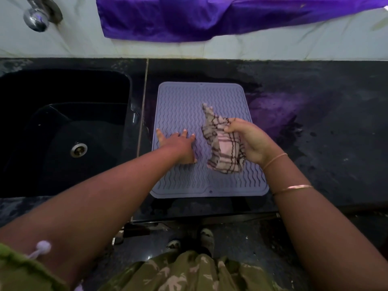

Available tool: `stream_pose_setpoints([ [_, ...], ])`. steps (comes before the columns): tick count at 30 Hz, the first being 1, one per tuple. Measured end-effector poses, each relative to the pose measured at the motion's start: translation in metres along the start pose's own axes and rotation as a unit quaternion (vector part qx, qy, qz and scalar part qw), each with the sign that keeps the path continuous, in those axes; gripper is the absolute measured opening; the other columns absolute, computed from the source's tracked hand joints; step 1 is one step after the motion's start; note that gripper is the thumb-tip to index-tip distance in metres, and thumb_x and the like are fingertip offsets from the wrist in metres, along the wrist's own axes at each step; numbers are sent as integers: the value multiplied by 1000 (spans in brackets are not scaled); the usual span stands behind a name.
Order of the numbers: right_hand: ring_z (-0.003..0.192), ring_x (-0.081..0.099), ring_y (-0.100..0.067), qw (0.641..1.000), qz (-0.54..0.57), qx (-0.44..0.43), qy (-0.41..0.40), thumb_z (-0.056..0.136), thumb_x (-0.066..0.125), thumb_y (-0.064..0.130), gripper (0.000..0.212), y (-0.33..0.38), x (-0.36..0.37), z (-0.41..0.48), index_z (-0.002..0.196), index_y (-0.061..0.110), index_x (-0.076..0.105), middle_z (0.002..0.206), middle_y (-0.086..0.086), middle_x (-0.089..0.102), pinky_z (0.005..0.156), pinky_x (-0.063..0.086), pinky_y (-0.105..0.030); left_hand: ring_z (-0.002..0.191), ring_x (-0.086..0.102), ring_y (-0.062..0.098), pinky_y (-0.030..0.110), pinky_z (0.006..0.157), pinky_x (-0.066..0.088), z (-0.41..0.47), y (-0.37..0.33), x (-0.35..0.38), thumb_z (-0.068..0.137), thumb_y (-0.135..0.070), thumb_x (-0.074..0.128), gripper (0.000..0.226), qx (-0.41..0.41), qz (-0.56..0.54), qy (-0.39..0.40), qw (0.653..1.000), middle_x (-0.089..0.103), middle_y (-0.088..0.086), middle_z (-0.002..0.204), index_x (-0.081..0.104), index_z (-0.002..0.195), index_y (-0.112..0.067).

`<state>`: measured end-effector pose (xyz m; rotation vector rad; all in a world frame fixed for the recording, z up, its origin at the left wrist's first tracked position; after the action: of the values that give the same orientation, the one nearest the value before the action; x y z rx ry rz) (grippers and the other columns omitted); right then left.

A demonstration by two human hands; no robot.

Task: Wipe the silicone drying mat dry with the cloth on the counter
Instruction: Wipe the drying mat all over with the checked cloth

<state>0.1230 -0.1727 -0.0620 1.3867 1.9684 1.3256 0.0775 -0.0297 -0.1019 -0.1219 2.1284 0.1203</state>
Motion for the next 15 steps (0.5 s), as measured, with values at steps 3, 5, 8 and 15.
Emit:
stream_pose_setpoints([
  [3, 103, 60, -14, 973, -146, -92, -150, 85, 61, 7, 33, 7, -24, -1, 119, 5, 58, 113, -5, 62, 91, 48, -30, 146, 5, 25, 71, 105, -7, 2, 0, 1, 84, -68, 43, 89, 5, -6, -8, 1000, -4, 0, 160, 0, 151, -29],
  [5, 120, 51, -17, 928, -230, -140, -257, 85, 64, 15, 44, 9, -42, -9, 126, 6, 54, 128, -7, 56, 102, 42, -33, 146, 6, 26, 71, 105, -9, 4, 0, 1, 83, -71, 41, 90, 4, -12, -16, 1000, -3, 0, 160, 1, 151, -28],
  [8, 118, 52, -24, 912, -275, -155, -264, 85, 63, 34, 47, -1, -37, -9, 125, 13, 53, 128, -10, 55, 98, 44, -38, 146, 7, 27, 70, 105, -9, 6, 1, 2, 83, -70, 41, 88, 2, -12, -23, 1000, -2, 0, 160, 3, 151, -29],
  [15, 131, 29, -41, 779, -591, -92, -190, 81, 59, 44, 82, -34, 33, 19, 147, 21, 15, 147, -19, 20, 106, 30, -51, 145, 11, 29, 57, 113, 7, 10, -2, -1, 77, -58, 64, 105, 41, 28, 33, 998, -3, 5, 160, -2, 151, -25],
])
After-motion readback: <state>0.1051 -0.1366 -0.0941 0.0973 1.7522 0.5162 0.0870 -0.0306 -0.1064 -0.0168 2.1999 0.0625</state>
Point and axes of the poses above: each hand's wrist, its own z-axis towards the middle knuckle, its own x-axis out of the palm, y = z × x, the point moved 9 cm from there along z, towards the middle knuckle
